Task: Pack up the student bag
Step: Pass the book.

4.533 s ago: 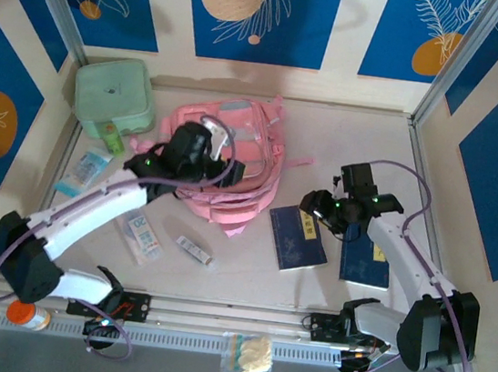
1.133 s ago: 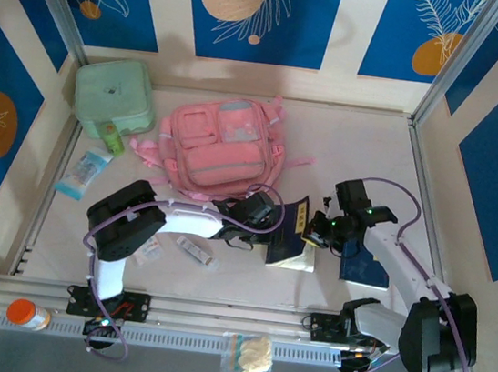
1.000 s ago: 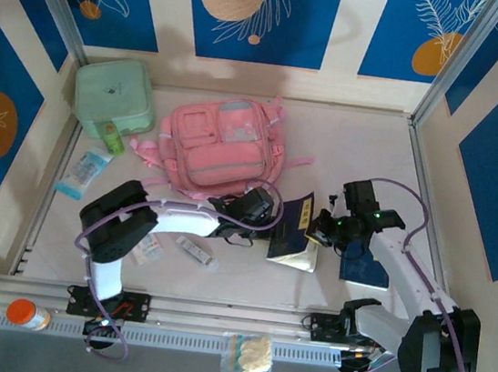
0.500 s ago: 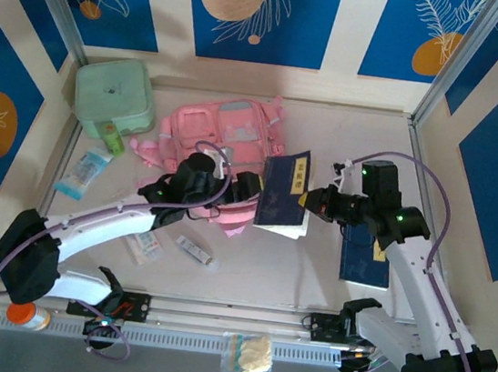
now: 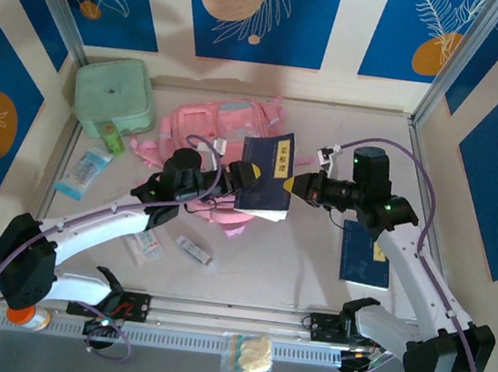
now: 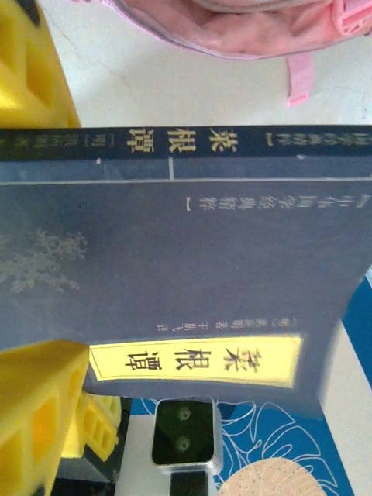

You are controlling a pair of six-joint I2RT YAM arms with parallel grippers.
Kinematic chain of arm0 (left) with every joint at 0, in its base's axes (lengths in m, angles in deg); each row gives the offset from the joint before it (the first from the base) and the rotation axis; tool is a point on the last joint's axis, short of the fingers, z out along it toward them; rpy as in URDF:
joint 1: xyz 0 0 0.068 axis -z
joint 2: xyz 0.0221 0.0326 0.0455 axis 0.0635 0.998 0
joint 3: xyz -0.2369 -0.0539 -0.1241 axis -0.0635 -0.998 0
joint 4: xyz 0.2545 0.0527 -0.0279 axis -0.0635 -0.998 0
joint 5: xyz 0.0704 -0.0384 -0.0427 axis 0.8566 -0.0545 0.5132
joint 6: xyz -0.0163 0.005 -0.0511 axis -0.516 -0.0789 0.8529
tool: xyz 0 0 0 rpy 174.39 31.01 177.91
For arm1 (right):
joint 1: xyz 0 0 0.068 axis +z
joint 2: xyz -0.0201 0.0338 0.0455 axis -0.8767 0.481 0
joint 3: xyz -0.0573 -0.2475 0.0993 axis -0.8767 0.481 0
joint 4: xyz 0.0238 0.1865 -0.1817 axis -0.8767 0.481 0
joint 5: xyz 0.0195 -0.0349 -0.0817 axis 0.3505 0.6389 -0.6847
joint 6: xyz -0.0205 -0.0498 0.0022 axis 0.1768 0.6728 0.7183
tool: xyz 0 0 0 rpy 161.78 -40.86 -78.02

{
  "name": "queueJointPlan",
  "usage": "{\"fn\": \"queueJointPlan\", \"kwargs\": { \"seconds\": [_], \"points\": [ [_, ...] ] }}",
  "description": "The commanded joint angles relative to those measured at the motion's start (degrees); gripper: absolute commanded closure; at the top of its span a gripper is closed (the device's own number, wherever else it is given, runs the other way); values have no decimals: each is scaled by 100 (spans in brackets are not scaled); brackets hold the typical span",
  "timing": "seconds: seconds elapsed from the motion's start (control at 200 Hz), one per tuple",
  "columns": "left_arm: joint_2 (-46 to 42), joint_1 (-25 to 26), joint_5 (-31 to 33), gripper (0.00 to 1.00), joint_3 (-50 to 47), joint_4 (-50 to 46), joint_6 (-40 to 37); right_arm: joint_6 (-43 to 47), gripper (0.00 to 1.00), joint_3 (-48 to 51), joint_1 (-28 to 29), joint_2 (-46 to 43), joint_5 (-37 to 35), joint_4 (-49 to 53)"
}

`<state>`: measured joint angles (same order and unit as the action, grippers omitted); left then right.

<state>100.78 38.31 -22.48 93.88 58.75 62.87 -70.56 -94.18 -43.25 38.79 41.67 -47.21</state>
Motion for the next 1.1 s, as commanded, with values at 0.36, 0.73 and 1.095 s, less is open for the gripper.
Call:
{"fn": "queueJointPlan", "kwargs": {
  "seconds": [0.36, 0.73, 1.095],
  "points": [
    [-84, -14, -479, 100, 255, 520, 109, 453, 40, 323, -373, 220, 216, 132],
    [279, 8, -724, 100, 448, 1389, 582, -1177, 1, 728, -504, 746, 2093, -2028],
    [254, -5, -177, 100, 544, -4, -299, -844, 61, 653, -468, 475, 1733, -1398]
  ]
}}
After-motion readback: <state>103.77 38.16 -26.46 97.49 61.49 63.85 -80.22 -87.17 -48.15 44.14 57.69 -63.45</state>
